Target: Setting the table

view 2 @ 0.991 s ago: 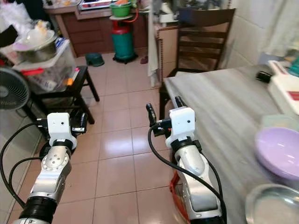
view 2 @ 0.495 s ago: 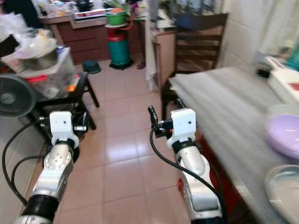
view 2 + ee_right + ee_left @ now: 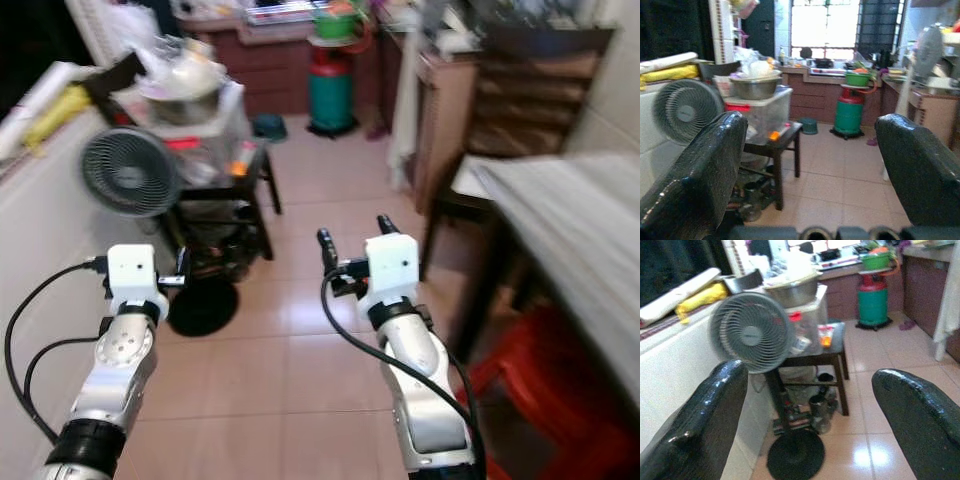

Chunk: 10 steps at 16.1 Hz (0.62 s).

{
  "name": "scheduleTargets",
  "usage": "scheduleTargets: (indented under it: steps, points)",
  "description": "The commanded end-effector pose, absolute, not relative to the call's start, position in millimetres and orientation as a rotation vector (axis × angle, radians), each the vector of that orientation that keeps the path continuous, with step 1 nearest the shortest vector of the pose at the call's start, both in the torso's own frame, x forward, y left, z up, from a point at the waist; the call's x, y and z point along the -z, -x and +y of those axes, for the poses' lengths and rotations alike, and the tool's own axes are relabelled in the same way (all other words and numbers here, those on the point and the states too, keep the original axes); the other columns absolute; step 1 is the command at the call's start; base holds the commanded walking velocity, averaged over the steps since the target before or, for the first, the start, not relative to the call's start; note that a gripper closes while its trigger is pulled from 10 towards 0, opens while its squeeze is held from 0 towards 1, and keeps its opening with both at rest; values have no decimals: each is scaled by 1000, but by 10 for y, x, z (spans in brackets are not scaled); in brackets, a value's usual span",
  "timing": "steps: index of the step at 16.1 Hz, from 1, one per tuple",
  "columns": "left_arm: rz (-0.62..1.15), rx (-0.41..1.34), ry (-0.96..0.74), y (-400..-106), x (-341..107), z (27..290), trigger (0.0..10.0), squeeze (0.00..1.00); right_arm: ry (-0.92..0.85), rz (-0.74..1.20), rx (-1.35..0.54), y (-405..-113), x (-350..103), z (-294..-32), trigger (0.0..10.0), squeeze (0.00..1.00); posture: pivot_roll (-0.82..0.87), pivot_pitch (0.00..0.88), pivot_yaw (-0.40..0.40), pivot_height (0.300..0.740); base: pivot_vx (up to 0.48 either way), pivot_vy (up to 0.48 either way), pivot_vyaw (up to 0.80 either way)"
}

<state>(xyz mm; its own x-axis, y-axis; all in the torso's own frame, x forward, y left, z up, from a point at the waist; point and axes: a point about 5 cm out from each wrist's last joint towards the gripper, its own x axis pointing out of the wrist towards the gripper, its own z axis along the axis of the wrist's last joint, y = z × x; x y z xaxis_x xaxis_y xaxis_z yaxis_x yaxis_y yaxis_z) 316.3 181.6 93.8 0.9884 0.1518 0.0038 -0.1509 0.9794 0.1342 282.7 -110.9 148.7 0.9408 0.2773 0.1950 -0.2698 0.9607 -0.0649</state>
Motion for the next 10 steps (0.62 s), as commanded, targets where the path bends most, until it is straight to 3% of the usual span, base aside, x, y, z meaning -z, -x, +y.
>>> scheduleTargets:
  steps: [1, 5, 10]
  points:
    - [28, -170, -148, -3146, -897, 1904, 10000, 0, 22, -196, -291, -2837, -1461, -1056, 10000, 0, -106, 0, 76, 740, 0, 442, 0]
    - [135, -81, -86, -3071, -616, 1882, 10000, 0, 86, -93, -256, -2882, -1123, -1236, 10000, 0, -99, 0, 63, 740, 0, 0, 0]
    - [321, -22, -60, -2957, -205, 1788, 10000, 0, 300, 59, -202, -2932, -700, -1626, 10000, 0, -97, 0, -35, 740, 0, 0, 0]
